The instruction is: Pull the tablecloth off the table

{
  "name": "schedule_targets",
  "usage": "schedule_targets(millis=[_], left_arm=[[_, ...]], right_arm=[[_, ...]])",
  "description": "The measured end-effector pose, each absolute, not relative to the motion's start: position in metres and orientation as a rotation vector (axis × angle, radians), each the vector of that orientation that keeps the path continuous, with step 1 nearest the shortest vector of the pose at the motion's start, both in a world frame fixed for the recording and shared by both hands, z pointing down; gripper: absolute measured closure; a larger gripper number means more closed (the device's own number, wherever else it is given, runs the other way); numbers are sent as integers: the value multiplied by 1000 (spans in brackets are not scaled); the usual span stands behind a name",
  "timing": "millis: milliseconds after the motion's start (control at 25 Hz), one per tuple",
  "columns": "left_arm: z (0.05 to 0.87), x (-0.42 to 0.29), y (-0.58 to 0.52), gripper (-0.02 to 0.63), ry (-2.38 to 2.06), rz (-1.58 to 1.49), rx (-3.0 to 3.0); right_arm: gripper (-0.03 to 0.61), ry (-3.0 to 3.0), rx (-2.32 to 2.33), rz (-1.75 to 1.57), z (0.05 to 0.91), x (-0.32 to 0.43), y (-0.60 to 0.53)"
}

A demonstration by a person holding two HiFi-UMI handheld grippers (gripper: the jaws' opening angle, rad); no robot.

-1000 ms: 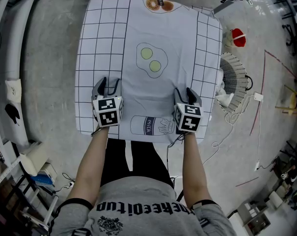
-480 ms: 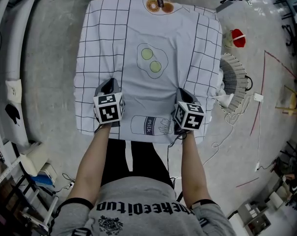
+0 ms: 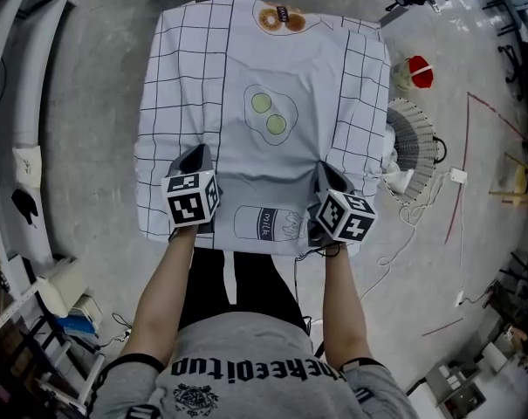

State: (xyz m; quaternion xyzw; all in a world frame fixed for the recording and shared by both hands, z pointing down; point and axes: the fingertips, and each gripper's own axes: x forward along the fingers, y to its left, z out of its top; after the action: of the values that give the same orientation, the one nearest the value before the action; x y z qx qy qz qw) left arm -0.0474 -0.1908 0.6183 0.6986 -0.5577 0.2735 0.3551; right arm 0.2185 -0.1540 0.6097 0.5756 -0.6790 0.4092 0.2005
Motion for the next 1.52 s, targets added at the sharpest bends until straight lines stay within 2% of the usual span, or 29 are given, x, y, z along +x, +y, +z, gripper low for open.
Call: schedule_targets(millis=[640, 1520], left_arm=[[543, -9, -182, 601, -1338, 577, 1999], [442, 48, -157, 601, -1124, 401, 2282]], right_arm=[[569, -2072, 1678, 1107, 536, 201, -152], [569, -2313, 1672, 982, 442, 138, -134]])
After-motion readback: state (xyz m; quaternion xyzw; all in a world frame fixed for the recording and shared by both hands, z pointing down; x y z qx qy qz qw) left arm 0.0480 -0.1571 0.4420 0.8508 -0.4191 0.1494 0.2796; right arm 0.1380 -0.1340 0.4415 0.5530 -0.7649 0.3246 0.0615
